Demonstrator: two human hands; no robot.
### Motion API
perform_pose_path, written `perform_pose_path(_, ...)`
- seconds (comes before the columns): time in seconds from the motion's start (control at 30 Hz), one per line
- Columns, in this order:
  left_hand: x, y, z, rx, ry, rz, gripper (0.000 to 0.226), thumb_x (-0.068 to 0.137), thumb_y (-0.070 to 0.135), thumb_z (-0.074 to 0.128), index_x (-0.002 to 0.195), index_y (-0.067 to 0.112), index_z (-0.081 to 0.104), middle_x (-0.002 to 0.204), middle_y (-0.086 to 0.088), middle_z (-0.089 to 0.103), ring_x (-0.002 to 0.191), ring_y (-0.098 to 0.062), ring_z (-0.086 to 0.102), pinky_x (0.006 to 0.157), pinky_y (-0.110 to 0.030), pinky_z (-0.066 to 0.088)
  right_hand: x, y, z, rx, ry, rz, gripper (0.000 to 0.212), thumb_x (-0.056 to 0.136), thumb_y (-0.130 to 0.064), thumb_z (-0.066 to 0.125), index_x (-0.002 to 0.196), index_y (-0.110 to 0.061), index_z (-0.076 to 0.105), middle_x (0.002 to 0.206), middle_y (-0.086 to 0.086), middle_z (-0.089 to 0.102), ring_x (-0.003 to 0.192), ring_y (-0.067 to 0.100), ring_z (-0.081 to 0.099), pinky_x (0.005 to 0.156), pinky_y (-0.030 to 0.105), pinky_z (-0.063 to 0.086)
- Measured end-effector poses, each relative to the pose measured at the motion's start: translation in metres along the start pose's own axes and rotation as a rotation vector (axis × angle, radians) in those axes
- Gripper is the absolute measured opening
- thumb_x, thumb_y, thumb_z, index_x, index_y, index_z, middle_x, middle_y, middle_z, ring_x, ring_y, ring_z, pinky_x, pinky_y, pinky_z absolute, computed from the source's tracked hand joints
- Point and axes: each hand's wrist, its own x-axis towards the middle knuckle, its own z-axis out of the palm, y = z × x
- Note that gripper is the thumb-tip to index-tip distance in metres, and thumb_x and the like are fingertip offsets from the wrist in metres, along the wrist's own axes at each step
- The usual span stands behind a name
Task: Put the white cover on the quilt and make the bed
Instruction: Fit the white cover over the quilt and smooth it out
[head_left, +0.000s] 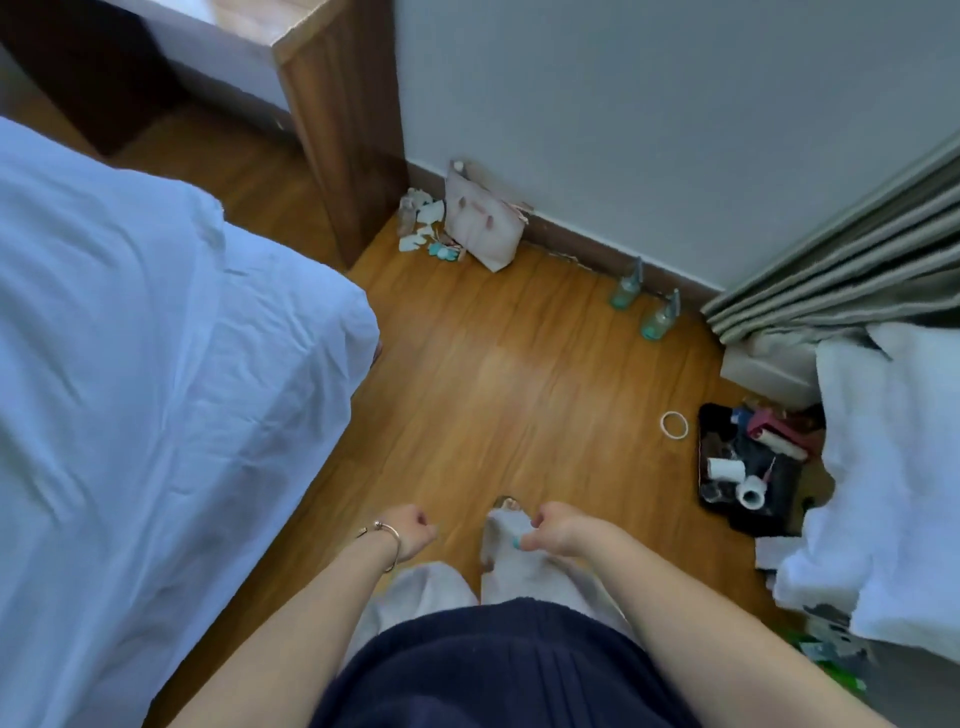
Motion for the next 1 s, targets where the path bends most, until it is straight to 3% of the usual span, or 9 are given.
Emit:
perform_pose_path(0.13,0.029,0.054,-0.045,-0.145,0.14,-0.027,0.025,0.092,0.037,0.05,0.106,0.02,0.06,0.107,0.003,0.058,0.093,-0.019,0.057,0.076,-0.029,0.045,0.039,-0.037,-0.106,0.004,0.046,-0.081,0.037,0.091,-0.039,0.065,0.102,-0.004,0.065,0.095,0.005,0.058,0.09,0.02,0.052,0.075,0.028,0.041)
perform_pose_path(0.17,0.034,0.065,-0.055,-0.197,0.154,-0.048,0.023,0.091,0.037,0.049,0.104,0.021,0.059,0.105,0.005,0.055,0.092,-0.018,0.056,0.076,-0.03,0.045,0.049,-0.049,-0.126,-0.008,0.067,-0.093,0.04,0.091,-0.04,0.065,0.103,-0.001,0.066,0.093,0.006,0.058,0.089,0.021,0.053,0.073,0.027,0.041)
perform_pose_path(0.3,0.068,0.089,-0.099,-0.369,0.134,-0.107,0.015,0.086,0.037,0.055,0.089,0.023,0.056,0.091,0.004,0.059,0.081,-0.017,0.054,0.077,-0.032,0.047,0.081,-0.103,-0.186,-0.196,0.035,-0.158,0.055,0.09,-0.044,0.065,0.124,-0.001,0.059,0.122,0.013,0.062,0.113,0.028,0.059,0.097,0.036,0.048)
perform_pose_path(0.4,0.107,0.093,-0.153,-0.472,0.178,-0.164,0.024,0.085,0.041,0.058,0.097,0.021,0.063,0.097,0.002,0.066,0.09,-0.017,0.061,0.085,-0.035,0.051,0.115,-0.151,-0.228,-0.331,0.014,-0.198,0.06,0.09,-0.047,0.064,0.131,-0.006,0.053,0.131,0.009,0.058,0.119,0.026,0.055,0.1,0.035,0.046)
perform_pose_path(0.53,0.158,0.088,-0.235,-0.552,0.216,-0.17,0.017,0.087,0.038,0.056,0.096,0.025,0.062,0.099,0.002,0.066,0.091,-0.016,0.06,0.082,-0.032,0.05,0.148,-0.229,-0.282,-0.425,0.001,-0.248,0.073,0.089,-0.049,0.064,0.144,-0.008,0.04,0.145,0.008,0.047,0.129,0.024,0.047,0.103,0.032,0.041)
perform_pose_path(0.8,0.214,0.058,-0.398,-0.819,0.356,-0.213,0.015,0.088,0.042,0.053,0.091,0.028,0.059,0.094,0.004,0.065,0.091,-0.018,0.062,0.084,-0.034,0.052,0.189,-0.413,-0.369,-0.572,-0.008,-0.335,0.073,0.089,-0.047,0.065,0.144,-0.008,0.039,0.145,0.009,0.045,0.13,0.024,0.046,0.104,0.033,0.039)
perform_pose_path(1.0,0.249,0.016,-0.456,-1.034,0.365,-0.363,0.022,0.09,0.037,0.053,0.074,0.023,0.048,0.075,0.004,0.051,0.067,-0.012,0.046,0.06,-0.028,0.034,0.239,-0.556,-0.385,-1.015,-0.077,-0.411,0.062,0.089,-0.048,0.064,0.137,-0.013,0.046,0.136,0.006,0.052,0.115,0.023,0.051,0.096,0.034,0.042)
